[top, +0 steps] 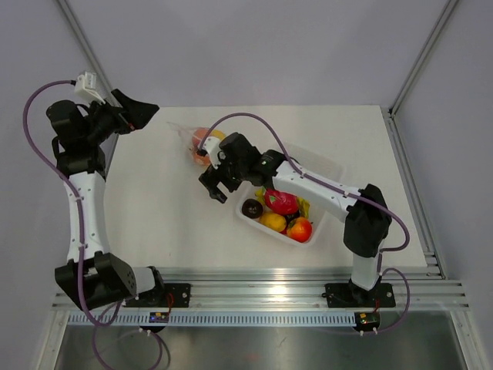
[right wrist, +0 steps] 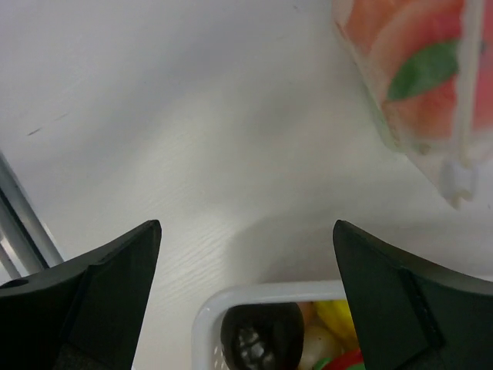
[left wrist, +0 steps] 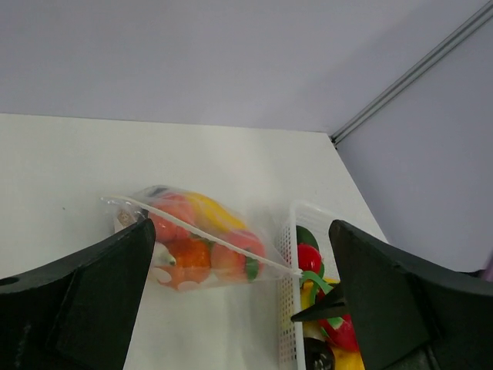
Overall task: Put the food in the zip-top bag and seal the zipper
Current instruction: Place the zipper food storage bag at the center of the board, then reset both arms
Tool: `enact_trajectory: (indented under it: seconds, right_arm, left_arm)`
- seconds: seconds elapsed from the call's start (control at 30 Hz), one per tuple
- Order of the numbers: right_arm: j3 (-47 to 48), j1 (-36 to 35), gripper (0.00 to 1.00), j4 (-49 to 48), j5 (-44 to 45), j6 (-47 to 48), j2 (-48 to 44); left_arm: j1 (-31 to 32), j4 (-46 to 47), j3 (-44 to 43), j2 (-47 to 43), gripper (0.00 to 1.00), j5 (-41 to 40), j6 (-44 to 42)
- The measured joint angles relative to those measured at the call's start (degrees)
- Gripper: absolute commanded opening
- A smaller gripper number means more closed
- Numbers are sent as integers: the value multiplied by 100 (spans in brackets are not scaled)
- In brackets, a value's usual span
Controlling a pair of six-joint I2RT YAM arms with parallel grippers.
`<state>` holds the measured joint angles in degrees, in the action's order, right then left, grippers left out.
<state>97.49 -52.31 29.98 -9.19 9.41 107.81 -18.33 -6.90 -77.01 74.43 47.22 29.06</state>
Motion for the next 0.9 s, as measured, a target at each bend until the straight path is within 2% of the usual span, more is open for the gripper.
enact_trajectory:
  seconds: [0.2,0.33,0.5,0.73,0.9]
  right_arm:
    - [-516,109,99,201,1543,-634,-780]
    - [-741,133,99,328,2817,-1279,-1631]
    - [-1294,133,99,739,4054,-2039,-2343]
    - [-2446,136,99,1572,4774,-2970,-2761]
    - [-2852,136,99,1794,5018,-3333,-3136]
  left_arm:
    - [407,-1021,81,-1099,99,-807,-214]
    - [914,-1416,702,-1856,99,-1325,-234]
    - [1283,-2031,1268,-2188,99,-1792,-472]
    - [1471,-2839,2168,-2636,99,-2389,-970]
    - [1475,-3097,2277,-2774,99,-2673,-1156]
